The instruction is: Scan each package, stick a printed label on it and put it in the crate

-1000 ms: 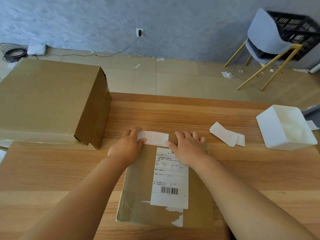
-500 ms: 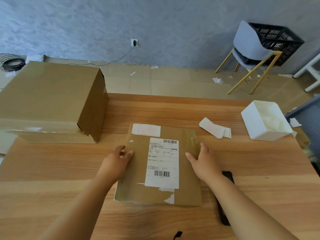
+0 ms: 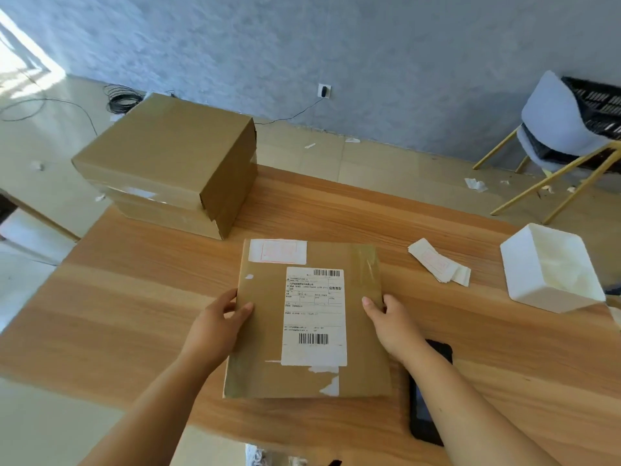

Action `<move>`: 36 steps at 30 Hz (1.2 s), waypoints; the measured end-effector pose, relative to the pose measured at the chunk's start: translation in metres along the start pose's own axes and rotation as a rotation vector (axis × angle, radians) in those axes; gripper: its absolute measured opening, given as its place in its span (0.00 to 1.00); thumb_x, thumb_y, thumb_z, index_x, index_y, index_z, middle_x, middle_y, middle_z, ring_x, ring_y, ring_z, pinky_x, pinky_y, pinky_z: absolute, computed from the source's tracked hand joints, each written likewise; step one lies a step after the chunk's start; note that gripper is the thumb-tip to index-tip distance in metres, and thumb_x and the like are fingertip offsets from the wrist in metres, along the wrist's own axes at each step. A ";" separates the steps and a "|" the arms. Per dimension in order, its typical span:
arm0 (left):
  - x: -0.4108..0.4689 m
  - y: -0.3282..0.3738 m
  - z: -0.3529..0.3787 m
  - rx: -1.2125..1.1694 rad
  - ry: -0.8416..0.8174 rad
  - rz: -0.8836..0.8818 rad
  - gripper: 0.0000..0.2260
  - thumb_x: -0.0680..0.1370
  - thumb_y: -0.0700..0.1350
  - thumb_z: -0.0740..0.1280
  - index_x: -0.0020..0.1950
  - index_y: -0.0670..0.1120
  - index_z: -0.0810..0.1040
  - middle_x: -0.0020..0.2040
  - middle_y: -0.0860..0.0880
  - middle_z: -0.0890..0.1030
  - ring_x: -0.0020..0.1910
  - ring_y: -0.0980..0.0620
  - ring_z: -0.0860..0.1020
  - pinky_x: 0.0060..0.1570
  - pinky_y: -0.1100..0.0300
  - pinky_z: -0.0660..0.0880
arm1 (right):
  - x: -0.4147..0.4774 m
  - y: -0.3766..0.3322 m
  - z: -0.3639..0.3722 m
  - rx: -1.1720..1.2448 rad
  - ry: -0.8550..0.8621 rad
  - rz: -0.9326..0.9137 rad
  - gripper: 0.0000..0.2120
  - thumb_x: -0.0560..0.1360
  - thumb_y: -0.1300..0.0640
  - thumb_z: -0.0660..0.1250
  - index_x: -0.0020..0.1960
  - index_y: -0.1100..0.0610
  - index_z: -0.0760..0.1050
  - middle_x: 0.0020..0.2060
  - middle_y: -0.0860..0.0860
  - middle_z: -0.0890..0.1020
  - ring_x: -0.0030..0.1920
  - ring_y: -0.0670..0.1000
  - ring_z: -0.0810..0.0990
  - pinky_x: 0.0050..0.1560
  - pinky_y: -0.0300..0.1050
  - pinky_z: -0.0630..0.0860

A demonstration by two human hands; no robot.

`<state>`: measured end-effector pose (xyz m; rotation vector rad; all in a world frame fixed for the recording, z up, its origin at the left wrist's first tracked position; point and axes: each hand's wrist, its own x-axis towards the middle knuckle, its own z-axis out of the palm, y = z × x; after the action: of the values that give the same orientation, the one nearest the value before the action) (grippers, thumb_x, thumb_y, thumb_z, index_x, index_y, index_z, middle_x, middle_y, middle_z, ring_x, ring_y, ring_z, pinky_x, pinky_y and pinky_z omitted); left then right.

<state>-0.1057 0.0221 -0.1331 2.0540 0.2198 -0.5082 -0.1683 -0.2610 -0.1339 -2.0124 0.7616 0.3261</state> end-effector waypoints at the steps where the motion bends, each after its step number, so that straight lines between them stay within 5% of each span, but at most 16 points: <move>1: -0.009 -0.004 -0.004 -0.028 0.032 -0.006 0.19 0.76 0.54 0.65 0.67 0.56 0.71 0.54 0.55 0.78 0.50 0.55 0.76 0.43 0.59 0.71 | -0.003 -0.002 0.002 0.002 0.007 -0.045 0.08 0.78 0.40 0.59 0.50 0.43 0.68 0.44 0.38 0.76 0.42 0.40 0.74 0.41 0.42 0.73; 6: -0.052 -0.028 -0.029 -0.150 0.179 -0.005 0.16 0.76 0.52 0.66 0.64 0.61 0.72 0.51 0.65 0.78 0.43 0.71 0.77 0.40 0.68 0.69 | -0.019 -0.022 0.023 0.066 -0.018 -0.242 0.07 0.76 0.41 0.62 0.52 0.41 0.72 0.47 0.34 0.79 0.49 0.35 0.77 0.49 0.41 0.73; 11: -0.086 -0.061 -0.077 -0.313 0.295 -0.025 0.17 0.76 0.49 0.68 0.64 0.61 0.73 0.57 0.59 0.80 0.52 0.60 0.79 0.55 0.54 0.75 | -0.033 -0.058 0.067 0.127 -0.113 -0.366 0.13 0.75 0.46 0.66 0.59 0.46 0.75 0.50 0.39 0.82 0.48 0.36 0.80 0.50 0.41 0.76; 20: -0.122 -0.142 -0.219 -0.397 0.550 -0.030 0.17 0.77 0.46 0.66 0.65 0.58 0.72 0.57 0.57 0.78 0.48 0.62 0.78 0.47 0.59 0.74 | -0.069 -0.166 0.217 0.049 -0.289 -0.528 0.07 0.73 0.42 0.67 0.51 0.36 0.73 0.45 0.29 0.80 0.46 0.33 0.79 0.43 0.37 0.75; 25: -0.131 -0.192 -0.321 -0.385 0.624 -0.042 0.17 0.77 0.47 0.66 0.64 0.60 0.72 0.59 0.56 0.78 0.49 0.59 0.79 0.54 0.50 0.76 | -0.103 -0.230 0.318 0.043 -0.375 -0.554 0.08 0.74 0.42 0.67 0.53 0.39 0.75 0.47 0.39 0.83 0.43 0.36 0.81 0.35 0.30 0.74; 32: -0.127 -0.243 -0.431 -0.366 0.714 -0.054 0.17 0.78 0.48 0.64 0.66 0.59 0.72 0.59 0.56 0.78 0.46 0.63 0.78 0.41 0.64 0.72 | -0.132 -0.303 0.428 0.011 -0.482 -0.588 0.11 0.76 0.44 0.66 0.57 0.43 0.74 0.49 0.41 0.82 0.43 0.39 0.82 0.40 0.38 0.78; 36: -0.109 -0.260 -0.480 -0.365 0.743 -0.071 0.17 0.78 0.48 0.64 0.66 0.60 0.71 0.59 0.57 0.77 0.47 0.62 0.78 0.44 0.62 0.73 | -0.128 -0.342 0.481 -0.034 -0.515 -0.597 0.15 0.77 0.45 0.64 0.62 0.45 0.73 0.53 0.43 0.80 0.48 0.42 0.81 0.43 0.40 0.78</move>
<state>-0.1684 0.5724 -0.0774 1.7921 0.7659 0.2666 -0.0173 0.3223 -0.0944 -1.9576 -0.1686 0.4732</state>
